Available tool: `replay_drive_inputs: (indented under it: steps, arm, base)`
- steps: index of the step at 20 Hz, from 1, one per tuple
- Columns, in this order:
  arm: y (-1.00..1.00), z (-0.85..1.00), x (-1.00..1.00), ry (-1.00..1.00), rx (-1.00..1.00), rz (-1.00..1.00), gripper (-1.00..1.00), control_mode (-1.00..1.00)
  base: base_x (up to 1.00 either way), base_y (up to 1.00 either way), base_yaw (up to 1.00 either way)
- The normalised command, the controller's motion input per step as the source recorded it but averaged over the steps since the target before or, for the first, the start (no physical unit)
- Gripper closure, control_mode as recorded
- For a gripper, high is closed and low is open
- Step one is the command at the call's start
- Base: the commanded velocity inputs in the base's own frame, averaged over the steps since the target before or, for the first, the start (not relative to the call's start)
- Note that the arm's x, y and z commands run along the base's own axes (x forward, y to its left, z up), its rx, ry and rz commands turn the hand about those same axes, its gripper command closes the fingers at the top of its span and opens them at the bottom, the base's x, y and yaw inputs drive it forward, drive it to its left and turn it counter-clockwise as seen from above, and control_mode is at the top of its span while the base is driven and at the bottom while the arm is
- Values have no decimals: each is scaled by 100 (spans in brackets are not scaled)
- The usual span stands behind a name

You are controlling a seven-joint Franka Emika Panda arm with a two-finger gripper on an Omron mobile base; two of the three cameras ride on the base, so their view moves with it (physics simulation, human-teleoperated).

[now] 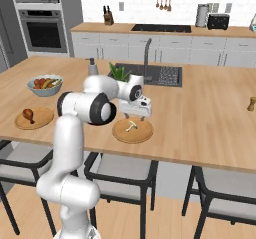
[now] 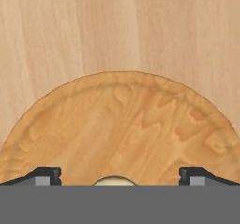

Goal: Pick the chicken drumstick and mushroom from their plates and place them in the bowl. Then put the bowl in the fridge.

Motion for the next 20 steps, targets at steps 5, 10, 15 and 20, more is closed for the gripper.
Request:
replay_drive_inputs:
  steps: [5,10,15,20]
  arm:
    - [0,-5,-21,-3,0,7,-100,-100]
    - [4,-6,-28,-4,-2,8,-100,-100]
    - [7,-14,-24,-19,-9,10,-100,-100]
    - [7,0,-43,-14,-2,5,-100,-100]
  base:
    - [0,0,0]
    - [0,0,0]
    - [0,0,0]
    - [0,0,0]
